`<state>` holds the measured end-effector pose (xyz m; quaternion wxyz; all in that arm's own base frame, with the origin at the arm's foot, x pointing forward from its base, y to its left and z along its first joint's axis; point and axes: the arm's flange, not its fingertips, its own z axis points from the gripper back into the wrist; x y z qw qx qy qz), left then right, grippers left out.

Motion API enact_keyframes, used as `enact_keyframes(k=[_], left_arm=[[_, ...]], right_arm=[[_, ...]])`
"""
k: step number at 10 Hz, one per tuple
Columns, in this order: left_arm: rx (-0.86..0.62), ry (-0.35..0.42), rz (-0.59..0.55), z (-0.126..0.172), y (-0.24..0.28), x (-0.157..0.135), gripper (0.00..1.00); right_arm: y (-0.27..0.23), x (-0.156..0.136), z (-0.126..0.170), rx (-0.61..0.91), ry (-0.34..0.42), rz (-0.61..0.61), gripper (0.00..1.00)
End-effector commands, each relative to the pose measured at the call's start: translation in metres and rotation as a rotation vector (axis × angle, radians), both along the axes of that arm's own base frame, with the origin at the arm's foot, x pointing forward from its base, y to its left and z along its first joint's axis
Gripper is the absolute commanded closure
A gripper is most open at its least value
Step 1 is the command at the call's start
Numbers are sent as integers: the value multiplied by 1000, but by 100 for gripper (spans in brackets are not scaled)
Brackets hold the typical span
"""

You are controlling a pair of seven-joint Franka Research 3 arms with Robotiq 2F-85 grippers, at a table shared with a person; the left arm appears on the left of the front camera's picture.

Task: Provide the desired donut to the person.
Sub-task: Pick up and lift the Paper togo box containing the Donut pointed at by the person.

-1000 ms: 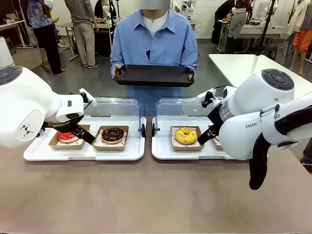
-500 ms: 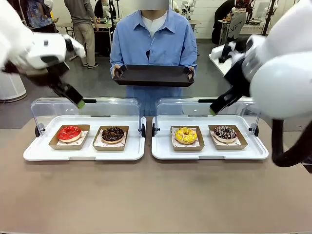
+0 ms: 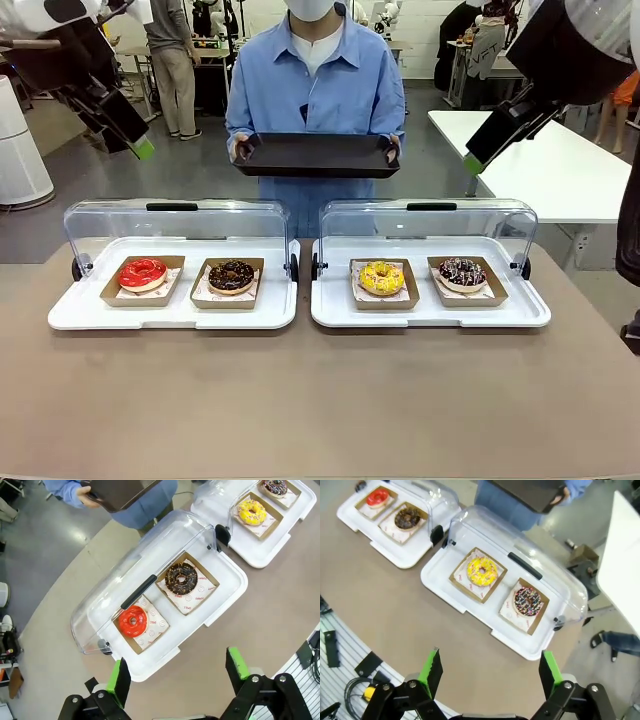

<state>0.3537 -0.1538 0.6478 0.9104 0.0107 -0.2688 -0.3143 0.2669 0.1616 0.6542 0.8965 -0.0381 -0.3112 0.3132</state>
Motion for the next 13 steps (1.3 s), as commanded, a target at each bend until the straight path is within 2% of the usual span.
enact_keyframes(k=[1, 6, 7, 9, 12, 13], left_arm=[[0, 16, -11, -8, -2, 1, 0], [4, 13, -2, -6, -1, 2, 0], [-79, 68, -43, -9, 19, 20, 0], [-253, 207, -317, -14, 45, 35, 0], [-370, 284, -474, -16, 79, 51, 0], [-409, 270, -536, -17, 96, 52, 0]], right_arm=[[0, 2, -2, 2, 13, 7, 0], [0, 1, -1, 0, 4, 0, 0], [-28, 16, -9, 79, 30, 208, 0], [-63, 38, -25, 238, 112, 476, 0], [-100, 59, -42, 422, 76, 681, 0], [-115, 64, -49, 472, 47, 725, 0]])
